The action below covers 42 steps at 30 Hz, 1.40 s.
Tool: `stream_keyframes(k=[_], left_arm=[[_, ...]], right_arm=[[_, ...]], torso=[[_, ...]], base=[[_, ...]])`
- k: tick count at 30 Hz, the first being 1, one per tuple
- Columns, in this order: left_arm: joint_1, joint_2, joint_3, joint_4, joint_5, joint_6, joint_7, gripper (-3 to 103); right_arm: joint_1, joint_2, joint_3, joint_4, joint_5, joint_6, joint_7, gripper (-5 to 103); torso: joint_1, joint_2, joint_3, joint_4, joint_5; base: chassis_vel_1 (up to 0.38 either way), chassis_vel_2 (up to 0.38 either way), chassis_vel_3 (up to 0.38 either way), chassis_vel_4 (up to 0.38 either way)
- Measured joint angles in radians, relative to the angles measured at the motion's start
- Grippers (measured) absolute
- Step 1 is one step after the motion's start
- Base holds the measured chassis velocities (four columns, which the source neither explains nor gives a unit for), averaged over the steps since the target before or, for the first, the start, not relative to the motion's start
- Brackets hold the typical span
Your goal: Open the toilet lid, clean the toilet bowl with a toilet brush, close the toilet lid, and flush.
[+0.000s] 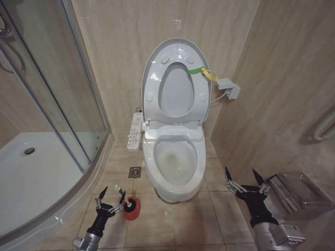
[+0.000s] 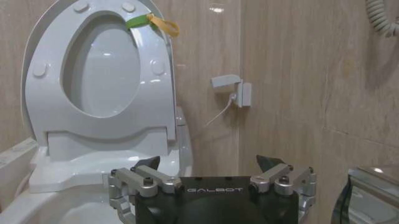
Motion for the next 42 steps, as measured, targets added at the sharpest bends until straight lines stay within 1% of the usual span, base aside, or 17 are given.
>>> stream_keyframes(k=[2,3,4,5,7,9,10,12,13,17,21,23,27,34,35,36,42], left_arm=[[0.042,-0.001,0.0,-0.062,0.018,0.03,-0.057,100],[0.042,-0.001,0.0,-0.062,0.018,0.03,-0.057,100],[0.072,-0.001,-0.002,-0.111,0.036,0.056,-0.099,100],[0.092,-0.001,-0.005,-0.146,0.047,0.074,-0.125,100],[0.105,-0.001,-0.007,-0.169,0.054,0.087,-0.141,100],[0.163,-0.004,-0.025,-0.272,0.08,0.131,-0.178,100],[0.163,-0.004,-0.025,-0.272,0.08,0.131,-0.178,100],[0.205,-0.008,-0.041,-0.333,0.094,0.147,-0.192,100],[0.205,-0.008,-0.041,-0.333,0.094,0.147,-0.192,100],[0.277,-0.02,-0.075,-0.423,0.114,0.155,-0.215,100],[0.309,-0.032,-0.091,-0.474,0.121,0.159,-0.237,100],[0.322,-0.038,-0.092,-0.496,0.121,0.165,-0.247,100],[0.366,-0.055,-0.086,-0.594,0.118,0.18,-0.279,99],[0.414,-0.059,-0.114,-0.69,0.124,0.183,-0.3,99],[0.424,-0.06,-0.122,-0.714,0.125,0.187,-0.307,94],[0.429,-0.061,-0.126,-0.726,0.127,0.192,-0.31,94],[0.434,-0.065,-0.122,-0.763,0.132,0.198,-0.305,94]], right_arm=[[0.0,0.0,0.0,0.0,0.0,0.0,0.0,100],[0.0,0.0,0.0,0.0,0.0,0.0,0.0,100],[0.0,0.0,0.0,0.0,0.0,0.0,0.0,100],[0.0,0.0,0.0,0.0,0.0,0.0,0.0,100],[0.0,0.0,0.0,0.0,0.0,0.0,0.0,100],[0.0,0.0,0.0,0.0,0.0,0.0,0.0,100],[0.0,0.0,0.0,0.0,0.0,0.0,0.0,100],[0.0,0.0,0.0,0.0,0.0,0.0,0.0,100],[0.0,0.0,0.0,0.0,0.0,0.0,0.0,100],[0.0,0.0,0.0,0.0,0.0,0.0,0.0,100],[0.0,0.0,0.0,0.0,0.0,0.0,0.0,100],[0.0,0.0,0.0,0.0,0.0,0.0,0.0,100],[0.0,0.0,0.0,0.0,0.0,0.0,0.0,100],[0.0,0.0,0.0,0.0,0.0,0.0,0.0,100],[0.0,0.0,0.0,0.0,0.0,0.0,0.0,100],[0.0,0.0,0.0,0.0,0.0,0.0,0.0,100],[0.0,0.0,0.0,0.0,0.0,0.0,0.0,100]], torso=[[0.0,0.0,0.0,-0.0001,-0.0001],[0.0,0.0,0.0,-0.0001,-0.0001],[0.0,0.0,0.0,0.0002,0.0],[0.0,0.0,0.0,0.0001,-0.0001],[0.0,0.0,0.0,0.0,0.0],[0.0,0.0,0.0,-0.0001,0.0],[0.0,0.0,0.0,-0.0001,0.0],[0.0,0.0,0.0,0.0001,0.0],[0.0,0.0,0.0,0.0001,0.0],[0.0,0.0,0.0,0.0001,-0.0001],[0.0,0.0,0.0,-0.0001,-0.0001],[0.0,0.0,0.0,0.0,-0.0001],[0.0,0.0,0.0,0.0,-0.0001],[0.0,0.0,0.0,0.0001,-0.0002],[0.0,0.0,0.0,0.0,0.0],[0.0,0.0,0.0,0.0001,-0.0001],[0.002,0.006,0.003,-0.0003,-0.0002]], base=[[0.0,0.0,0.0,0.0],[0.0,0.0,0.0,0.0],[0.0,0.0,0.0,0.0],[0.0,0.0,0.0,0.0],[0.0,0.0,0.0,0.0],[0.0,0.0,0.0,0.0],[0.0,0.0,0.0,0.0],[0.0,0.0,0.0,0.0],[0.0,0.0,0.0,0.0],[0.0,0.0,0.0,0.0],[0.0,0.0,0.0,0.0],[0.0,0.0,0.0,0.0],[0.0,0.0,0.0,0.0],[0.0,0.0,0.0,0.0],[0.0,0.0,0.0,0.0],[0.0,0.0,0.0,0.0],[0.0,0.0,0.0,0.0]])
